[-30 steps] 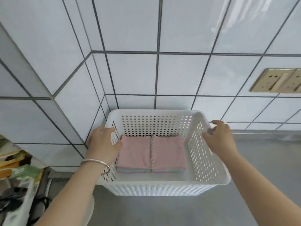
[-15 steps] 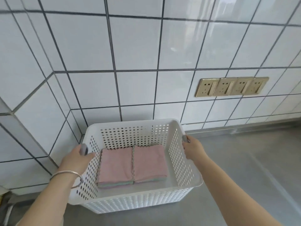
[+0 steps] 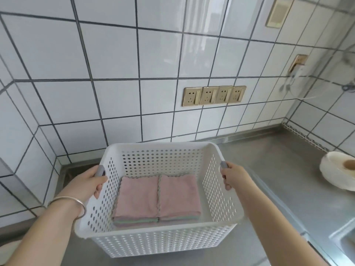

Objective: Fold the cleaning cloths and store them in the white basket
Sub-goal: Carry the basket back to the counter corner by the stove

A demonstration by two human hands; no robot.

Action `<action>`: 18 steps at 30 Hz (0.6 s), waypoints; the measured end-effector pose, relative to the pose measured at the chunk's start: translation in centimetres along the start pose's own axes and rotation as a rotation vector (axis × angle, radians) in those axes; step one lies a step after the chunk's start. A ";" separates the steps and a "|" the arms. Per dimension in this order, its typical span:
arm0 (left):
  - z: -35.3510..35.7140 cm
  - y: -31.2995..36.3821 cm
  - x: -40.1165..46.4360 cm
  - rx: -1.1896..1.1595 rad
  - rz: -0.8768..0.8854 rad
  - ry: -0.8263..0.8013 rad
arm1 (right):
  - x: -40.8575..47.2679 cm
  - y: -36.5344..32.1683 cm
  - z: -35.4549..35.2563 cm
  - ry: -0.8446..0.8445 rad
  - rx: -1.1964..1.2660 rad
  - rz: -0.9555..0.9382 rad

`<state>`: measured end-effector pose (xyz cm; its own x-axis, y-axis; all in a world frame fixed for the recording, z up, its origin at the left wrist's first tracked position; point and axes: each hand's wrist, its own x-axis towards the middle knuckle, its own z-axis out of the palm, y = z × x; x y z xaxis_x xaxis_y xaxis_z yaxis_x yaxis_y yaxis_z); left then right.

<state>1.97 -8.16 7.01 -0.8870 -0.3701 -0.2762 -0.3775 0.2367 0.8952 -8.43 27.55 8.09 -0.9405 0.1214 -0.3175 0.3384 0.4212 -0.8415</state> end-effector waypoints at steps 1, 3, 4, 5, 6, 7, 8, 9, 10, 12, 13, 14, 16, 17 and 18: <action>0.0 -0.2 -0.1 0.020 0.015 -0.033 | -1.2 0.6 -0.4 0.023 0.024 0.011; -0.2 -0.5 0.0 0.058 0.040 -0.075 | -3.5 1.7 -0.8 0.068 0.057 0.015; -0.4 -0.6 -0.2 0.067 0.066 -0.102 | -4.9 2.3 -0.9 0.108 0.064 0.013; -0.7 -0.7 -0.4 0.078 0.089 -0.134 | -6.3 2.8 -0.8 0.146 0.061 0.014; -1.2 -0.8 -0.4 0.082 0.109 -0.167 | -7.7 3.3 -0.5 0.184 0.055 0.019; -1.7 -1.0 -0.4 0.089 0.130 -0.206 | -9.5 4.1 0.0 0.228 0.059 0.040; -2.2 -1.0 -0.6 0.093 0.140 -0.243 | -11.2 4.7 0.4 0.262 0.062 0.063; -2.6 -1.0 -0.6 0.082 0.150 -0.285 | -12.7 5.3 0.8 0.292 0.064 0.087; -3.1 -1.3 -0.8 0.089 0.165 -0.339 | -14.7 6.1 1.4 0.330 0.068 0.115; -3.6 -1.8 -1.2 0.104 0.197 -0.426 | -18.7 7.4 2.3 0.406 0.067 0.185; -3.7 -2.1 -1.5 0.107 0.221 -0.471 | -20.7 8.0 2.6 0.447 0.068 0.219; -3.9 -2.2 -2.2 0.116 0.236 -0.517 | -22.9 8.8 3.0 0.483 0.076 0.255; -3.7 -2.6 -3.7 0.120 0.244 -0.598 | -27.2 10.0 3.6 0.531 0.096 0.331; -3.3 -2.6 -4.5 0.113 0.245 -0.657 | -29.6 10.5 3.8 0.565 0.112 0.366; -2.9 -2.4 -5.4 0.102 0.235 -0.708 | -31.5 11.0 4.0 0.580 0.125 0.390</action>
<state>8.44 -9.37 7.32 -0.8934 0.3581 -0.2714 -0.1495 0.3327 0.9311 25.00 24.74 7.07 -0.6033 0.7162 -0.3508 0.6219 0.1472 -0.7691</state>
